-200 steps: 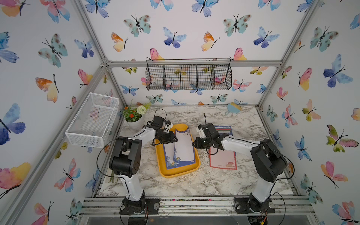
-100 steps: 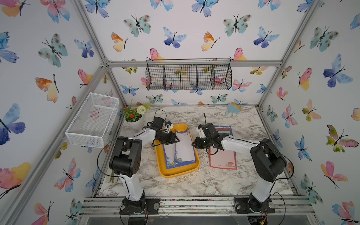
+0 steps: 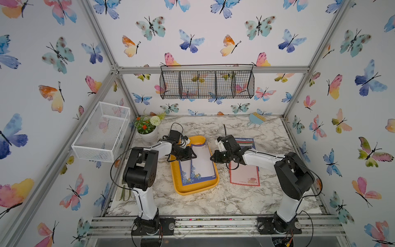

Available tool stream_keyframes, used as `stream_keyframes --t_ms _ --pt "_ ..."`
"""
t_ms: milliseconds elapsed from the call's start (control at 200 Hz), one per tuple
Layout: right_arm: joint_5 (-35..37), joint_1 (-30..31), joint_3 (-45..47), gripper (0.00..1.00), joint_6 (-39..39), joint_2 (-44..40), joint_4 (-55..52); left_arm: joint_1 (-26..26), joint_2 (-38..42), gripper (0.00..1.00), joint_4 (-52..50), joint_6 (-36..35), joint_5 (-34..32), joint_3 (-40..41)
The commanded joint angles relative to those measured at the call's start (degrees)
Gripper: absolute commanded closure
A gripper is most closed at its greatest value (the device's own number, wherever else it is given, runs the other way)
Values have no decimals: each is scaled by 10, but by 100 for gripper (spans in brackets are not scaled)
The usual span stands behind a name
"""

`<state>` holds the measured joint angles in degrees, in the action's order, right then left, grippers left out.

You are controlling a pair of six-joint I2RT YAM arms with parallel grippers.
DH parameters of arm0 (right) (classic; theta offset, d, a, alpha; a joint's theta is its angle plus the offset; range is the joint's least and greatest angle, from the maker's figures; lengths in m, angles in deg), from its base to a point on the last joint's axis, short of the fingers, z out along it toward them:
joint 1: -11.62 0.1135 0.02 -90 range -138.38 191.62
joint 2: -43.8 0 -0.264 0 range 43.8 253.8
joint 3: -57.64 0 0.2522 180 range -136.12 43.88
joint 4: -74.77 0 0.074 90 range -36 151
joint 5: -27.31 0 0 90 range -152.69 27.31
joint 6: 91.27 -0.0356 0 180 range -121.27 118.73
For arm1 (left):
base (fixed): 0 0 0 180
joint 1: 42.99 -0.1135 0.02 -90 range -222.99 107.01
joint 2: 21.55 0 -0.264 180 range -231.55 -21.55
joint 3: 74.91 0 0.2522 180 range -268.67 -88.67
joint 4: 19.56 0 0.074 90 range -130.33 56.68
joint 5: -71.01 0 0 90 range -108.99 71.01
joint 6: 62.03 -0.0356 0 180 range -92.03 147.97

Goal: Take out the stationery paper from the storage box
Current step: Pick up the stationery paper from the storage box.

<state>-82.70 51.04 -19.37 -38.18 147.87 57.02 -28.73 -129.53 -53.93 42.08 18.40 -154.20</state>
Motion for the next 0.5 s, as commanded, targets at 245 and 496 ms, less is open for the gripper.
stream_keyframes --t_ms 245,496 --pt "-13 3 -1 89 -5 12 13 3 -19 64 -7 -4 0 -4" --pt "-8 3 3 88 -11 4 23 4 -19 70 -7 -4 -15 -6"
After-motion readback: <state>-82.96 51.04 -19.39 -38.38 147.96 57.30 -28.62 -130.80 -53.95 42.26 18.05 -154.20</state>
